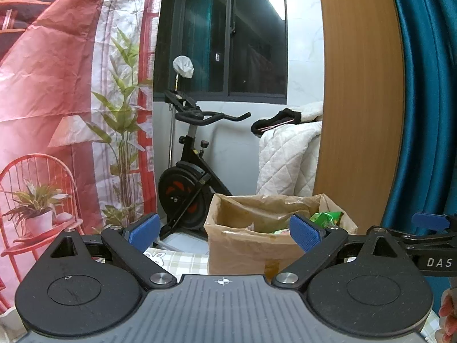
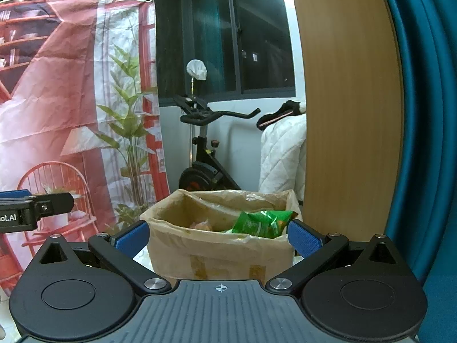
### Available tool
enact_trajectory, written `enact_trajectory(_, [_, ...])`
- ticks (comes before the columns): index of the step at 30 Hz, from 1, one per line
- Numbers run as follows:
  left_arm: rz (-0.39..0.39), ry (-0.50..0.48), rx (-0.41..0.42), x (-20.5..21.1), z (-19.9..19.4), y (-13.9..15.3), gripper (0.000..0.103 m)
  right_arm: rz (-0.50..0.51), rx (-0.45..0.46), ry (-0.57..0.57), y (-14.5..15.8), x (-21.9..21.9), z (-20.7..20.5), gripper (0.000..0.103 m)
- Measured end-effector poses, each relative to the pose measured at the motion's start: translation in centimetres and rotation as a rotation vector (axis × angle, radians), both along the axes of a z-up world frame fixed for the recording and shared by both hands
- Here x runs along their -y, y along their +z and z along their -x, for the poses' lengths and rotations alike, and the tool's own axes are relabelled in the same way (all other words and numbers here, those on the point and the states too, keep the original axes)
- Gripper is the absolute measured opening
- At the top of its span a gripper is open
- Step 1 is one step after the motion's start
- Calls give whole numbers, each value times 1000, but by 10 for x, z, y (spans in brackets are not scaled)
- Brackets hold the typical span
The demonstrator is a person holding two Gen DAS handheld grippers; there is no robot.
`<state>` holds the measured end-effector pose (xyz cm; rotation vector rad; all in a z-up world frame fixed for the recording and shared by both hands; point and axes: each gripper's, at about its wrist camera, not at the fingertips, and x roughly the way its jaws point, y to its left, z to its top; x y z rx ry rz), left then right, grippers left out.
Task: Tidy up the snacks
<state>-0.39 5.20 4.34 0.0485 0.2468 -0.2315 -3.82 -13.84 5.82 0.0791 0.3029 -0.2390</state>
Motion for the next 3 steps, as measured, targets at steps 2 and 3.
enact_trajectory(2, [-1, 10, 0, 0, 0, -1, 98, 1, -2, 1, -2, 1, 0, 102])
enact_trajectory(3, [2, 12, -6, 0, -1, -1, 98, 1, -2, 0, -2, 2, 0, 102])
